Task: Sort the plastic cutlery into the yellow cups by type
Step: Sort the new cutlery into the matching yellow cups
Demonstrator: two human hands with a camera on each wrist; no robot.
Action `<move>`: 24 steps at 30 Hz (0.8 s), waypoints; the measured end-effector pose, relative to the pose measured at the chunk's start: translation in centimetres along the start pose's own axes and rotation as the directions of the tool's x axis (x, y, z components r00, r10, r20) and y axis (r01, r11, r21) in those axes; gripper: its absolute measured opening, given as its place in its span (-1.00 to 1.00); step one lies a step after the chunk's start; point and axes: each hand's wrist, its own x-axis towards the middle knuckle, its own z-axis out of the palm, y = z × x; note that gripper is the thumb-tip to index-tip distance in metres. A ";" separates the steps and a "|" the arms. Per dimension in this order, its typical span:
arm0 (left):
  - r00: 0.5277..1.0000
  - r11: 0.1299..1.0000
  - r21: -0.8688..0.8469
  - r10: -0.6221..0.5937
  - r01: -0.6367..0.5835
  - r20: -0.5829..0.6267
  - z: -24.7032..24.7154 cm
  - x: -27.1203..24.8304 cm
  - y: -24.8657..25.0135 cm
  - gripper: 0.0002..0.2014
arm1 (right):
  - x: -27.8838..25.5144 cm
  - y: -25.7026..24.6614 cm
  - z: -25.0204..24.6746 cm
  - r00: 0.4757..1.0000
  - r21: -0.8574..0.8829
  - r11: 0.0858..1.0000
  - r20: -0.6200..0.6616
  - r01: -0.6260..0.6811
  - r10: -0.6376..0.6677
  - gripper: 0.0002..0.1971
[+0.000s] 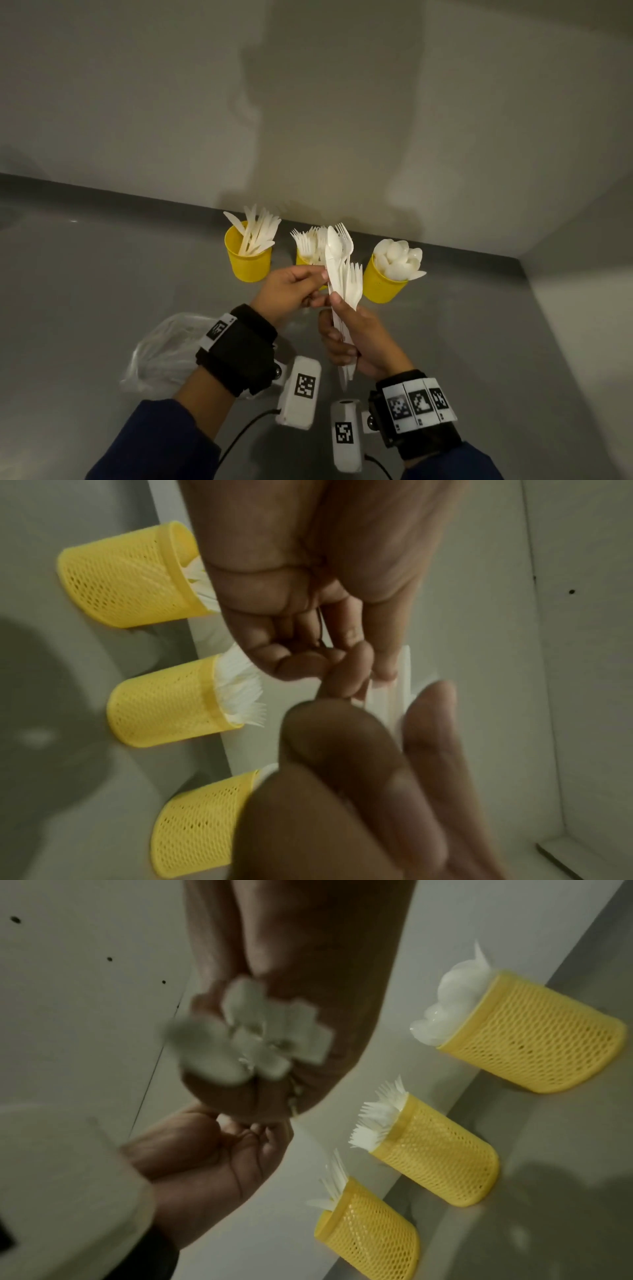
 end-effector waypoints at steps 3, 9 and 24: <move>0.999 0.998 0.041 0.038 -0.037 -0.039 1.1 0.3 -0.1 -0.89 | -1.3 -0.2 -1.1 1.000 0.030 1.000 -0.001 0.000 0.000 -0.71; 0.994 0.998 0.007 0.056 -0.055 -0.095 4.0 1.7 0.2 -0.89 | -3.7 -0.8 -4.2 0.993 0.034 0.997 -0.098 0.062 -0.059 -0.68; 0.999 0.994 0.101 -0.039 0.038 0.008 10.4 2.4 -1.3 -0.90 | -5.2 -2.3 -9.9 0.919 -0.126 0.973 -0.324 0.195 -0.226 -0.88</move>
